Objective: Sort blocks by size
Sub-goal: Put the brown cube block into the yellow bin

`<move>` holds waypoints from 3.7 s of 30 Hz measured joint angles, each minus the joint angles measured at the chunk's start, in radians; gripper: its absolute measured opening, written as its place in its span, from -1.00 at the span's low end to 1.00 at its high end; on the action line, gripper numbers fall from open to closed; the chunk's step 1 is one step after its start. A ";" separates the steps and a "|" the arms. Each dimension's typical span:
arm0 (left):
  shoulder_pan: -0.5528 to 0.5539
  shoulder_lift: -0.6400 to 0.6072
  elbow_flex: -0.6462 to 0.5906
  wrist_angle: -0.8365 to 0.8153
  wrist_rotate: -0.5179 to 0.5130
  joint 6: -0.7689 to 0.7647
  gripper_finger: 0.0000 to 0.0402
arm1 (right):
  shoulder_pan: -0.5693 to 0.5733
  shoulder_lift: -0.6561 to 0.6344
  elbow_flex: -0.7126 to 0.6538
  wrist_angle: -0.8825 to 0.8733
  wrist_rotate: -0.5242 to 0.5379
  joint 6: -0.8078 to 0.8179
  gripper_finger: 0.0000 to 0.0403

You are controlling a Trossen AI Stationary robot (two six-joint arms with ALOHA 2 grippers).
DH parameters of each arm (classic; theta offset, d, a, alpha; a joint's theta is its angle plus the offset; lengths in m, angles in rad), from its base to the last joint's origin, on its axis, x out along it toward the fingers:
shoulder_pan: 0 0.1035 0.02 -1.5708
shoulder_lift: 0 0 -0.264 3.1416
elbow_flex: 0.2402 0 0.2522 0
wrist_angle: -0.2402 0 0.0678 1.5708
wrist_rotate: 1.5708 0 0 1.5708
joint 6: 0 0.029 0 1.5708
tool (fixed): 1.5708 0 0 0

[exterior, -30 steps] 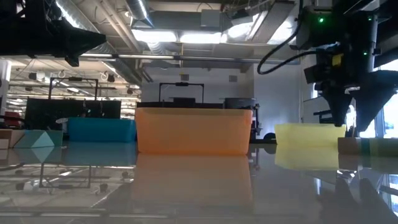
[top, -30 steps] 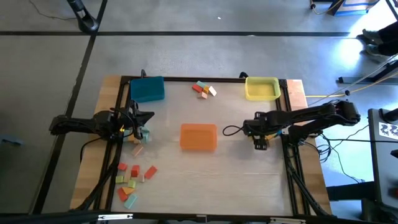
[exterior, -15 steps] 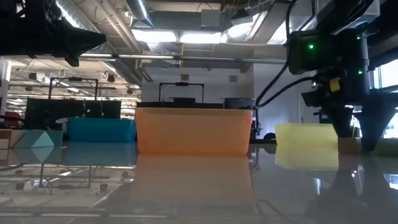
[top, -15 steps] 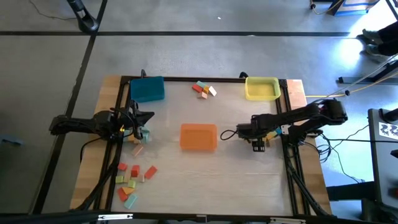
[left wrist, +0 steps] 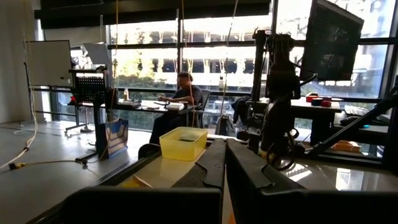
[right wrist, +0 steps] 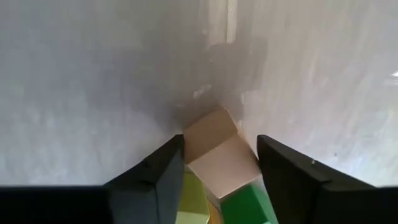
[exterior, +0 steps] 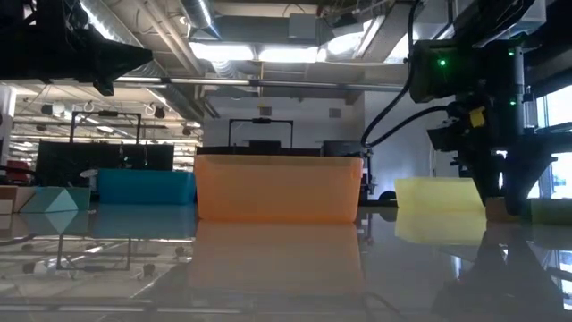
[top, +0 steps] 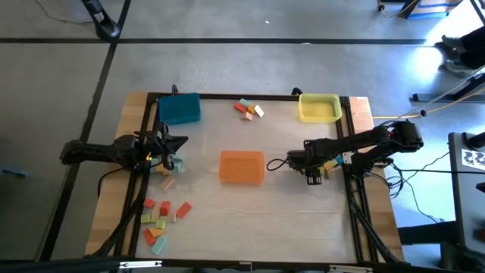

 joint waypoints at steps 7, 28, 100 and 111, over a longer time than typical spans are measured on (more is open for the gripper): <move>0.000 0.000 0.000 0.000 0.000 0.000 -0.99 | 0.000 0.000 0.000 -0.001 -0.001 0.000 -0.30; 0.000 0.000 0.000 0.000 0.000 0.005 -0.99 | -0.078 -0.024 0.149 0.023 0.088 0.056 -0.31; 0.000 0.040 0.032 0.007 -0.047 0.029 -0.97 | -0.512 -0.228 0.183 0.680 -0.218 -0.091 0.33; 0.000 0.368 0.316 -0.164 -0.055 0.009 -0.32 | -0.284 -0.169 0.181 0.758 -0.127 -0.076 0.33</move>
